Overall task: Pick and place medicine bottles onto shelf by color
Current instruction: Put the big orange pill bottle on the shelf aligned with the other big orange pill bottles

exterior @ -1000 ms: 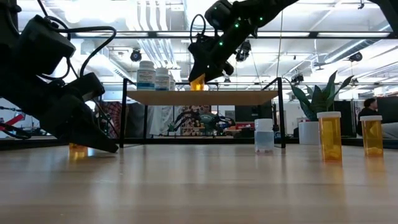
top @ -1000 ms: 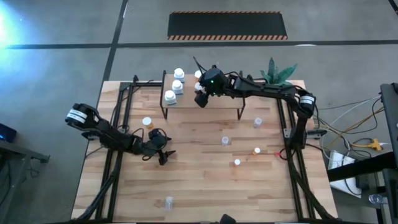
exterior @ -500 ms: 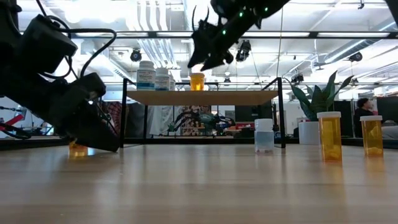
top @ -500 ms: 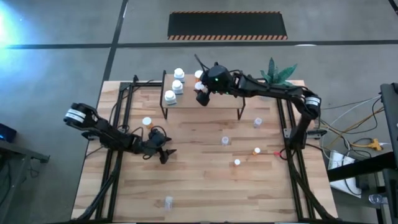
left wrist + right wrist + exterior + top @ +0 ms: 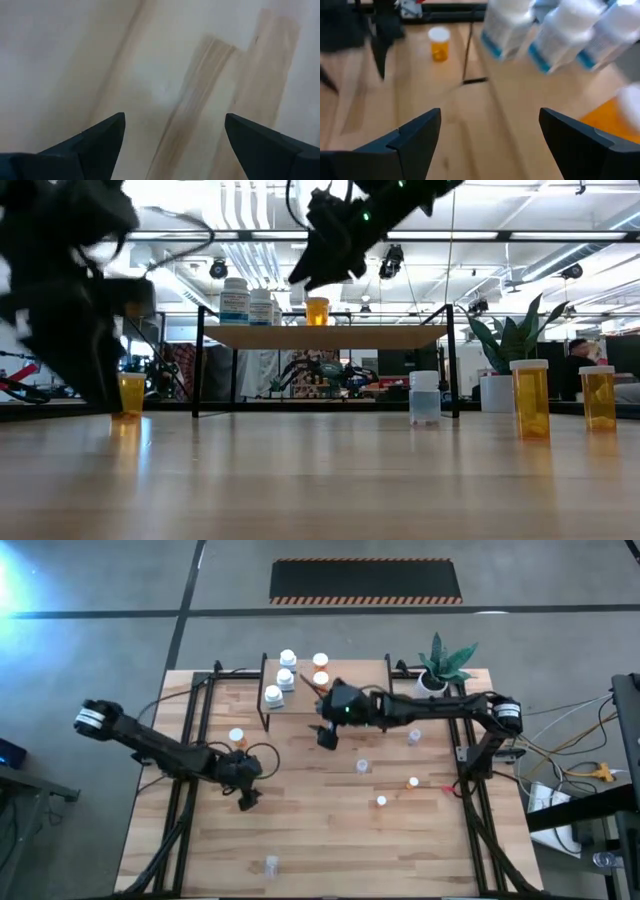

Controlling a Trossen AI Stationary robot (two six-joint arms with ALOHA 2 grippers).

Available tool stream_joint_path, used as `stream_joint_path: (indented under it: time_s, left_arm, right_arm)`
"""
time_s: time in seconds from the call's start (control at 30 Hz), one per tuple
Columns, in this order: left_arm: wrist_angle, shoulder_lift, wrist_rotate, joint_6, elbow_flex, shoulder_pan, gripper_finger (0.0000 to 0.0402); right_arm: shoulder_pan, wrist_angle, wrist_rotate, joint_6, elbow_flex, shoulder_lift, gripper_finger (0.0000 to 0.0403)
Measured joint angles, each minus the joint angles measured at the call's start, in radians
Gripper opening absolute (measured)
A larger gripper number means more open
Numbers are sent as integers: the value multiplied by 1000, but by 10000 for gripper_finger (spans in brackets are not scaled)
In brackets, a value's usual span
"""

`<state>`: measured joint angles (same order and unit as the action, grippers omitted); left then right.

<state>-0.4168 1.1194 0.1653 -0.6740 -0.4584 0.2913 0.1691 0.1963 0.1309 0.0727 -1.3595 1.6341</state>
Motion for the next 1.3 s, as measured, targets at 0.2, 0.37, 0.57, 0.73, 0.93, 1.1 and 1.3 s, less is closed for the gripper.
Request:
stream_joint_path:
  time_s: [0.2, 0.37, 0.57, 0.73, 0.93, 1.1, 1.3]
  left_arm:
    - [-505, -104, 97, -112, -253, -5, 327]
    - [-731, -152, 196, -286, -337, -65, 327]
    - [-741, -159, 207, -262, -289, -266, 327]
    - [-641, -128, 202, -164, -234, -452, 327]
    - [-521, -66, 165, -39, -216, -588, 327]
    - [-491, -5, 187, -17, -200, -613, 327]
    - [-451, 61, 188, 0, -193, -613, 327]
  right_arm:
    - [-62, -180, 1, -78, 169, 0, 327]
    - [-120, -302, 1, -99, 270, 0, 327]
    - [-190, -405, 1, -86, 351, -2, 327]
    - [-232, -446, 2, -89, 382, -3, 327]
    - [-290, -449, 2, -72, 384, -3, 327]
    - [-327, -447, 2, -54, 384, -3, 327]
    - [-346, -440, 2, -54, 384, -3, 327]
